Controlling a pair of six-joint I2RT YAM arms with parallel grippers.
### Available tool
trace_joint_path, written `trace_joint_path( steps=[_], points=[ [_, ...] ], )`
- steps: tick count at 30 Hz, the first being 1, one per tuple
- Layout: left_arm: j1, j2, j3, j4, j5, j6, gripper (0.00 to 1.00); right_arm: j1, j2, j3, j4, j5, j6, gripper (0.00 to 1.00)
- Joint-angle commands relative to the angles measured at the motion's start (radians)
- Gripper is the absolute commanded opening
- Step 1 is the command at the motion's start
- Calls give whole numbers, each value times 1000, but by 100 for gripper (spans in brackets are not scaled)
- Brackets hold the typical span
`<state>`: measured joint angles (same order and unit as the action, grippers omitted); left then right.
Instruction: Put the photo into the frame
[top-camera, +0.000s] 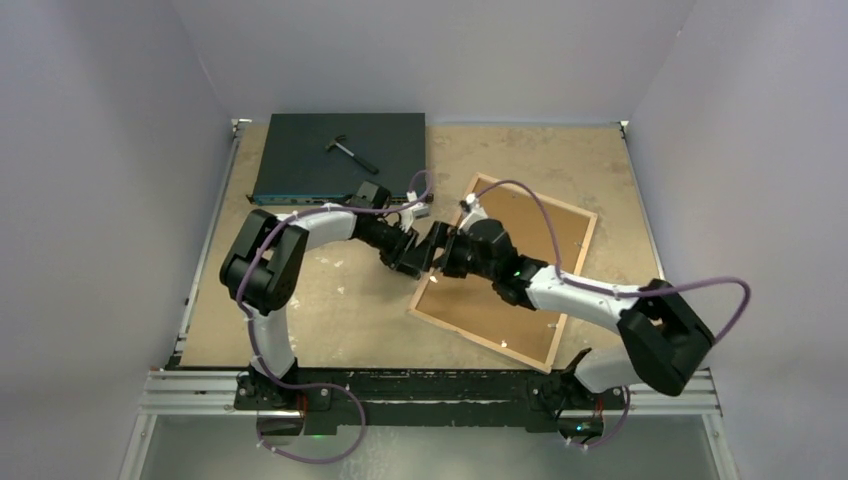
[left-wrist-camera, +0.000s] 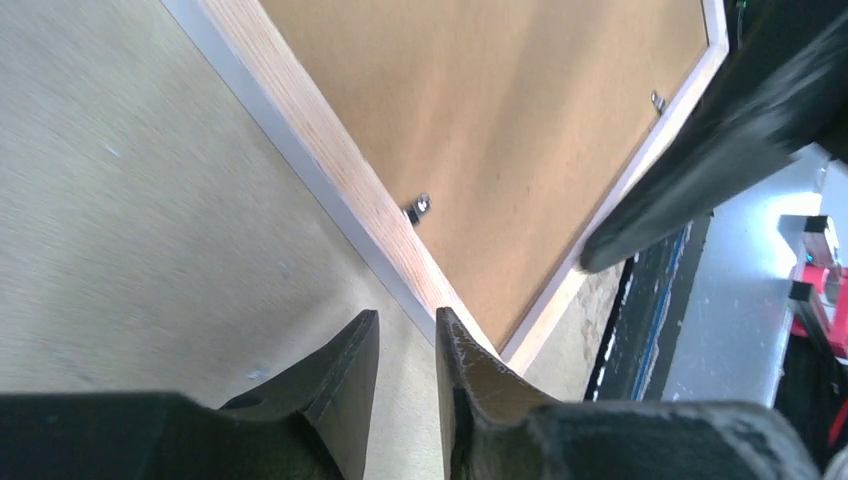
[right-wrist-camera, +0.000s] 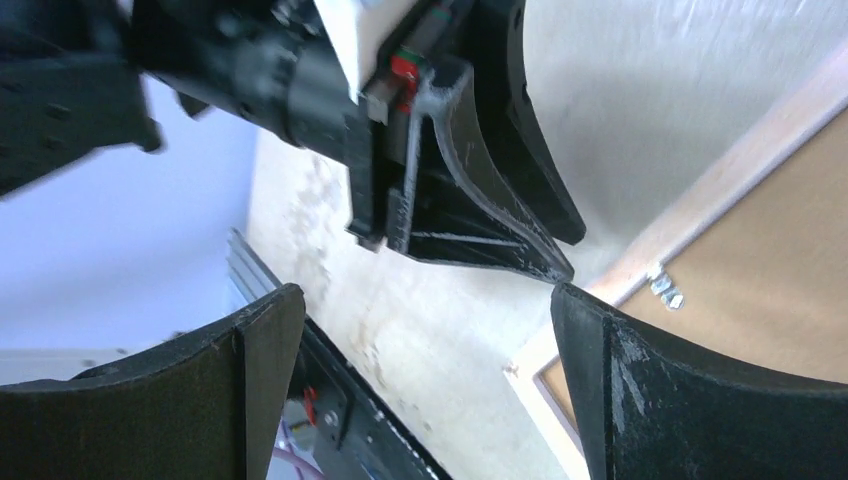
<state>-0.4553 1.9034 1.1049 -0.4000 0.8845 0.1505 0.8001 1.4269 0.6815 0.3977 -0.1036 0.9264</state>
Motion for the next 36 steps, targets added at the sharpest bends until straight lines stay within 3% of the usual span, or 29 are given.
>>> trace_joint_path(
  steps=[1,7,14,19,29,36],
  points=[
    [17,-39,118,-4,-5,0,30,-130,-92,47,-74,-67,-79,95],
    [13,72,197,180,-32,-161,35,-365,-97,53,-109,-54,-179,97],
    [-3,185,277,316,-97,-298,36,-512,80,181,-150,-19,-262,98],
    [-5,223,299,361,-83,-335,36,-544,197,261,-112,-24,-256,97],
    [-6,258,302,358,-31,-327,22,-550,401,380,-63,-95,-227,95],
    [-9,253,268,349,-32,-298,20,-549,493,418,-16,-113,-201,93]
  ],
)
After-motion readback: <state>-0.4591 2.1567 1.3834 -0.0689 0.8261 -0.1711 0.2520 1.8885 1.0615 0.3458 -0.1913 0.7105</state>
